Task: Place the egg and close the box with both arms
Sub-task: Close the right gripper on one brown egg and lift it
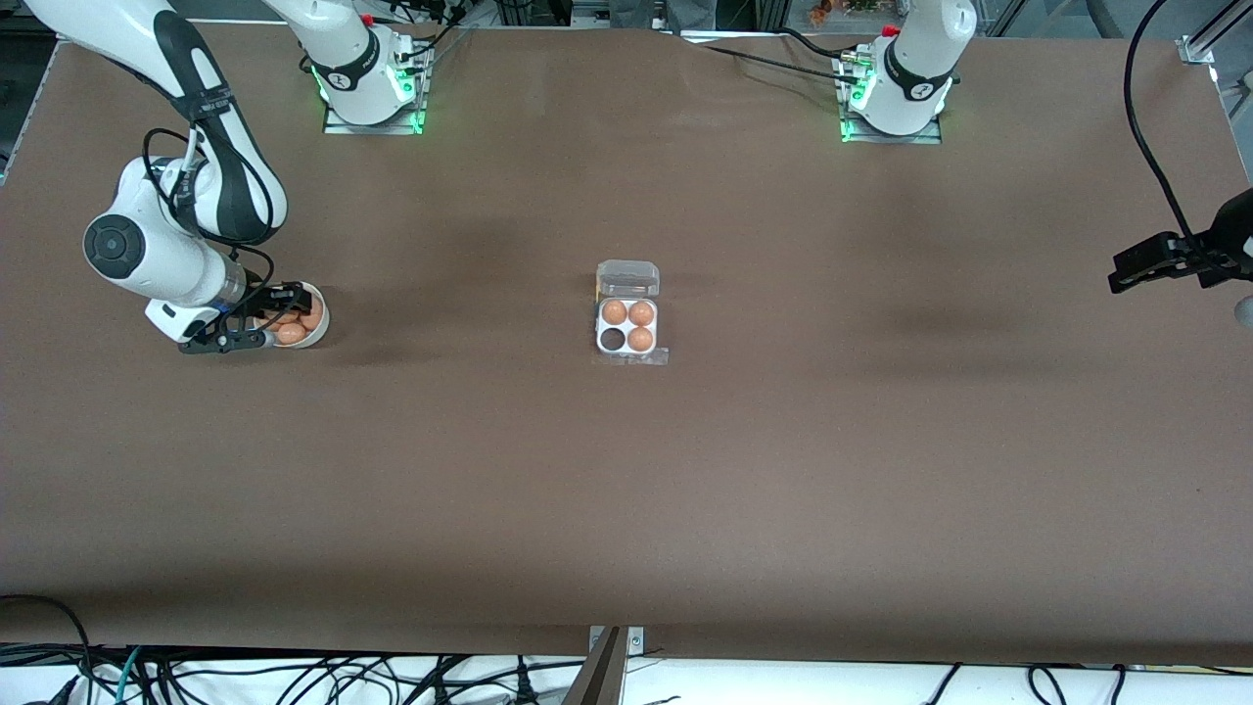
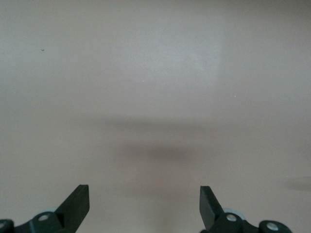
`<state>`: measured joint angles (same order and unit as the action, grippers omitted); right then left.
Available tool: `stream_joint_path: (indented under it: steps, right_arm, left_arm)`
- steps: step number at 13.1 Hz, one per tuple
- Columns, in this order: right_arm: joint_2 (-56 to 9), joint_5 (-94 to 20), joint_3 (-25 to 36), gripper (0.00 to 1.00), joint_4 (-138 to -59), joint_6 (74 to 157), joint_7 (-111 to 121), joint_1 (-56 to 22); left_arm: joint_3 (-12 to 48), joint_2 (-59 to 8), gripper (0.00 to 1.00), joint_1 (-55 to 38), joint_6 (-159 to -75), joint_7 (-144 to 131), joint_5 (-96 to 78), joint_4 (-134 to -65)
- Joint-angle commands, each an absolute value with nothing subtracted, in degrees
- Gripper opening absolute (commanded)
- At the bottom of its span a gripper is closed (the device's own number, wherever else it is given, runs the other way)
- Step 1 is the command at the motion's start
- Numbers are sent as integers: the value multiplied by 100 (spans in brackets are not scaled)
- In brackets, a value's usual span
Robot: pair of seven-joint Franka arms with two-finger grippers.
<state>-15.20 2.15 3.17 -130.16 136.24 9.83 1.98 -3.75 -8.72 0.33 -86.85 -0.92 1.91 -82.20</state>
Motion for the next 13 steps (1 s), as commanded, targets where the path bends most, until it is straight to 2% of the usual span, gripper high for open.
stream_joint_path:
  steps: [1,3,7,10,13]
  right_arm:
    - [-1441,97,299,55,-13034,13535,1134,246]
    - [-1441,88,290,47,-13025,13526,1116,237]
    - [-1441,-79,281,42,-12929,13299,1116,237]
    - [-1441,-105,264,32,-12815,13122,1099,229]
    - [-1441,-97,246,30,-12613,12948,1099,194]
  left_arm:
    - [-343,-861,100,70,-8622,-35,211,-8130]
    - [-343,-861,100,62,-8613,-35,202,-8130]
    - [-334,-861,100,62,-8604,-44,167,-8139]
    - [-334,-861,100,62,-8587,-53,167,-8139]
    - [-334,-861,100,62,-8587,-44,167,-8139]
